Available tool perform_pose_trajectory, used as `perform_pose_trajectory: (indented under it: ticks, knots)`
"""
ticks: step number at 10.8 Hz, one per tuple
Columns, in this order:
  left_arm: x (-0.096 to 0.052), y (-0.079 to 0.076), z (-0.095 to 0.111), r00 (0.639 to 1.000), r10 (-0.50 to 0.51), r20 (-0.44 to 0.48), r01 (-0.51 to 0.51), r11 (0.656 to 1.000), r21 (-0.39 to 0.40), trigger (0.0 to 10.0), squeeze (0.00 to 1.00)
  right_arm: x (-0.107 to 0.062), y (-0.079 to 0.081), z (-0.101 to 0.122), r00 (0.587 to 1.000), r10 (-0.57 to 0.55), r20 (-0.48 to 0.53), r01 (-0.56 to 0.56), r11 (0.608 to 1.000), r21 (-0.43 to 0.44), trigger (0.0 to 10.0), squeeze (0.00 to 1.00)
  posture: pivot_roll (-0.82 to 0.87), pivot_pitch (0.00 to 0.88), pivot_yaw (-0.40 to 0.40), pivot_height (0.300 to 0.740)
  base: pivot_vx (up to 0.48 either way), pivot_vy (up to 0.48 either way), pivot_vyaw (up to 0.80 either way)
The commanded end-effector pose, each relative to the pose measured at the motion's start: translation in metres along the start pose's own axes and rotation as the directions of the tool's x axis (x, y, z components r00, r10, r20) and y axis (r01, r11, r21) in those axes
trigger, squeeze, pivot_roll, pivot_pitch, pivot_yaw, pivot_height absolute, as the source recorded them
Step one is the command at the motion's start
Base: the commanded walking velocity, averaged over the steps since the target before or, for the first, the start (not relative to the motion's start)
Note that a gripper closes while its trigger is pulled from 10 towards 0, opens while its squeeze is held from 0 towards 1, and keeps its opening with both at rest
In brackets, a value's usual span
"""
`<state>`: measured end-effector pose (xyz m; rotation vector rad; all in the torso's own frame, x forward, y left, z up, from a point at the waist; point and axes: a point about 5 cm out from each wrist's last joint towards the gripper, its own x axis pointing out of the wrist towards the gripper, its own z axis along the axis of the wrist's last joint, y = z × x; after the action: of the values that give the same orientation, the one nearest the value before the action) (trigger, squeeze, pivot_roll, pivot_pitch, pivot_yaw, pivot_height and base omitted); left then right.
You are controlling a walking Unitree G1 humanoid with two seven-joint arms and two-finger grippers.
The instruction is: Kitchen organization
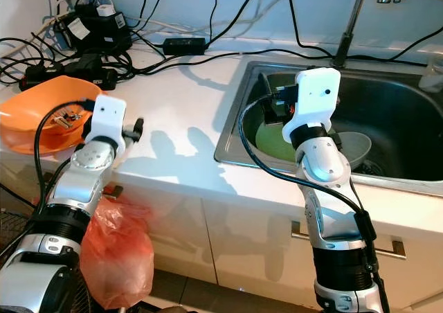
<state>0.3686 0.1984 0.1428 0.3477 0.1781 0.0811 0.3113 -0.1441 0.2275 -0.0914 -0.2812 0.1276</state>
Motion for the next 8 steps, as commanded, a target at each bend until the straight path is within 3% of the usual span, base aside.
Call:
perform_pose_trajectory:
  ticks: [1, 8]
  knots:
    - [0.003, 0.006, 0.004, 1.0, 0.018, 0.006, -0.018, 1.0, 0.019, 10.0, 0.0, 0.001, -0.003, 0.0, 1.0, -0.004, -0.01, 0.004, 1.0, -0.003, 10.0, 0.0, 0.01, 0.0, 0.058, 0.74, 0.0, 0.0, 0.0]
    - [0.01, 0.02, -0.006, 0.996, 0.076, -0.043, -0.075, 0.997, 0.018, 10.0, 0.0, -0.001, -0.005, 0.0, 1.0, -0.007, -0.015, 0.007, 1.0, -0.003, 10.0, 0.0, 0.0, 0.0, 0.058, 0.74, 0.0, 0.0, 0.0]
